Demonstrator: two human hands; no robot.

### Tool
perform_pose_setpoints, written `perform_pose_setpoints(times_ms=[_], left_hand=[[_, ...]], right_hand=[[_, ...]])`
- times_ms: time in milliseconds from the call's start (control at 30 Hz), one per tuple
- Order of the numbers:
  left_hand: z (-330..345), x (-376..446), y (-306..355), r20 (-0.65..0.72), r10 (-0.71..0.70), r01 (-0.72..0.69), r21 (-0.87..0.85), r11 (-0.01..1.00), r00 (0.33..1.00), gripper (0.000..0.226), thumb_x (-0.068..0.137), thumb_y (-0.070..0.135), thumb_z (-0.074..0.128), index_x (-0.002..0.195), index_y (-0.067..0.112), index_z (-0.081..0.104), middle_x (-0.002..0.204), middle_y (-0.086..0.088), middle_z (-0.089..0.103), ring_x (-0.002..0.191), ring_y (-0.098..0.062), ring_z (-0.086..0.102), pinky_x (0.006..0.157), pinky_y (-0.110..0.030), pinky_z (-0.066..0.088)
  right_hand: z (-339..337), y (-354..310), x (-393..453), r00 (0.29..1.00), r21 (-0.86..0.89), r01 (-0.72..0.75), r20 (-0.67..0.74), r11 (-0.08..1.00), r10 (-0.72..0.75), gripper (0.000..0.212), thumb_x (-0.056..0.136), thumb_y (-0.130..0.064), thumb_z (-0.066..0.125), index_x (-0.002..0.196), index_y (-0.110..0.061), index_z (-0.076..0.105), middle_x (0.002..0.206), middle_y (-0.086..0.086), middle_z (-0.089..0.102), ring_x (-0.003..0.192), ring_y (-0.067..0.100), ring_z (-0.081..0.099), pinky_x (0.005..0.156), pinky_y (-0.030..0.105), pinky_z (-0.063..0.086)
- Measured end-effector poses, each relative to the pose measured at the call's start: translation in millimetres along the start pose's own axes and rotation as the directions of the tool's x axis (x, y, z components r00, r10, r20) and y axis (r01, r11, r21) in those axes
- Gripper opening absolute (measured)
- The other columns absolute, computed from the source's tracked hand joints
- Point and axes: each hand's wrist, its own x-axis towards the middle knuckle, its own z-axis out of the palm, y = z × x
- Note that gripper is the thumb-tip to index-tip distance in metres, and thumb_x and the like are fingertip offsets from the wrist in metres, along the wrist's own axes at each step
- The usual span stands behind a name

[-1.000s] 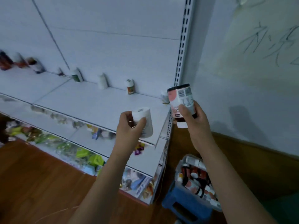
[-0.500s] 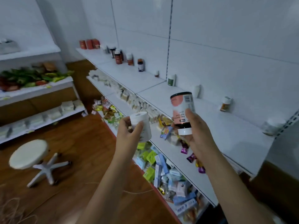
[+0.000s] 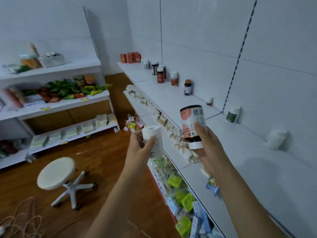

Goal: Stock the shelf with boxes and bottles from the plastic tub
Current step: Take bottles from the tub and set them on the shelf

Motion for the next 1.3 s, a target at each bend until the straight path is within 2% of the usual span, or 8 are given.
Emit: perform_pose_setpoints(times_ms=[167, 300, 500, 667, 800, 933, 1133, 1300], left_hand=[[-18.2, 86.5, -7.3, -0.092, -0.019, 0.02, 0.01, 1.0, 0.996, 0.044, 0.093, 0.036, 0.062, 0.131, 0.028, 0.042, 0.119, 0.01, 0.059, 0.106, -0.01, 0.061, 0.071, -0.017, 0.057], [-41.0, 137.0, -26.9, -0.151, -0.06, 0.061, 0.001, 0.998, 0.987, 0.032, 0.09, 0.039, 0.065, 0.114, 0.042, 0.043, 0.116, 0.015, 0.058, 0.103, -0.008, 0.061, 0.063, -0.013, 0.054], [-94.8, 231.8, -54.5, -0.175, -0.104, 0.107, 0.005, 0.994, 0.979, 0.034, 0.086, 0.042, 0.069, 0.11, 0.047, 0.045, 0.113, 0.021, 0.059, 0.099, -0.003, 0.062, 0.062, -0.012, 0.053], [-151.4, 327.3, -60.8, -0.128, -0.059, 0.069, 0.07, 0.995, 0.99, 0.024, 0.089, 0.04, 0.067, 0.108, 0.047, 0.053, 0.105, 0.022, 0.062, 0.091, 0.008, 0.063, 0.06, -0.009, 0.05], [-196.6, 399.3, -56.6, -0.11, -0.043, 0.054, 0.102, 0.993, 0.993, 0.045, 0.086, 0.047, 0.065, 0.128, 0.034, 0.055, 0.113, 0.017, 0.064, 0.1, -0.003, 0.063, 0.07, -0.018, 0.057], [-223.6, 464.4, -62.1, -0.066, -0.034, 0.042, 0.128, 0.991, 0.997, 0.041, 0.089, 0.044, 0.064, 0.128, 0.036, 0.053, 0.109, 0.02, 0.063, 0.099, -0.003, 0.062, 0.067, -0.016, 0.056], [-237.2, 542.3, -82.9, -0.034, -0.068, 0.072, 0.143, 0.987, 0.997, 0.047, 0.089, 0.045, 0.064, 0.132, 0.035, 0.051, 0.11, 0.021, 0.061, 0.097, 0.0, 0.06, 0.062, -0.012, 0.054], [-231.4, 632.2, -100.0, -0.016, -0.07, 0.072, 0.153, 0.986, 0.997, 0.039, 0.09, 0.04, 0.065, 0.126, 0.037, 0.051, 0.105, 0.024, 0.059, 0.094, 0.002, 0.06, 0.06, -0.012, 0.051]], right_hand=[[32.2, 5.3, 96.0, 0.995, -0.001, -0.055, 0.083, 0.998, 0.055, 0.058, 0.078, -0.037, 0.076, 0.127, -0.015, 0.057, 0.115, 0.015, 0.068, 0.089, 0.023, 0.071, 0.068, 0.03, 0.058], [64.4, 31.0, 158.1, 0.985, -0.03, -0.117, 0.128, 0.993, 0.12, 0.058, 0.076, -0.032, 0.076, 0.128, -0.018, 0.055, 0.12, 0.012, 0.066, 0.097, 0.023, 0.069, 0.073, 0.031, 0.057], [124.2, 75.7, 246.4, 0.976, -0.102, -0.153, 0.142, 0.983, 0.167, 0.067, 0.073, -0.038, 0.08, 0.132, -0.023, 0.053, 0.121, 0.007, 0.067, 0.108, 0.027, 0.067, 0.087, 0.039, 0.055], [193.2, 102.7, 325.8, 0.989, -0.115, -0.107, 0.091, 0.988, 0.117, 0.069, 0.072, -0.038, 0.079, 0.134, -0.021, 0.053, 0.12, 0.007, 0.068, 0.104, 0.025, 0.069, 0.084, 0.038, 0.054], [245.4, 111.6, 380.2, 0.996, -0.24, -0.058, 0.055, 0.969, 0.073, 0.079, 0.064, -0.057, 0.08, 0.134, -0.028, 0.055, 0.121, 0.002, 0.068, 0.109, 0.024, 0.068, 0.094, 0.046, 0.054], [279.3, 123.4, 428.7, 0.999, -0.199, -0.04, -0.027, 0.979, 0.035, 0.08, 0.062, -0.056, 0.08, 0.131, -0.023, 0.056, 0.117, 0.003, 0.07, 0.104, 0.024, 0.07, 0.089, 0.042, 0.056], [299.3, 146.2, 495.6, 0.988, -0.093, -0.107, -0.121, 0.99, 0.095, 0.067, 0.073, -0.047, 0.071, 0.13, -0.016, 0.055, 0.114, 0.012, 0.069, 0.092, 0.023, 0.072, 0.073, 0.033, 0.055], [295.4, 158.9, 591.1, 0.972, 0.016, -0.147, -0.181, 0.989, 0.148, 0.032, 0.096, -0.023, 0.059, 0.126, -0.013, 0.054, 0.113, 0.015, 0.066, 0.088, 0.022, 0.066, 0.066, 0.029, 0.055]])
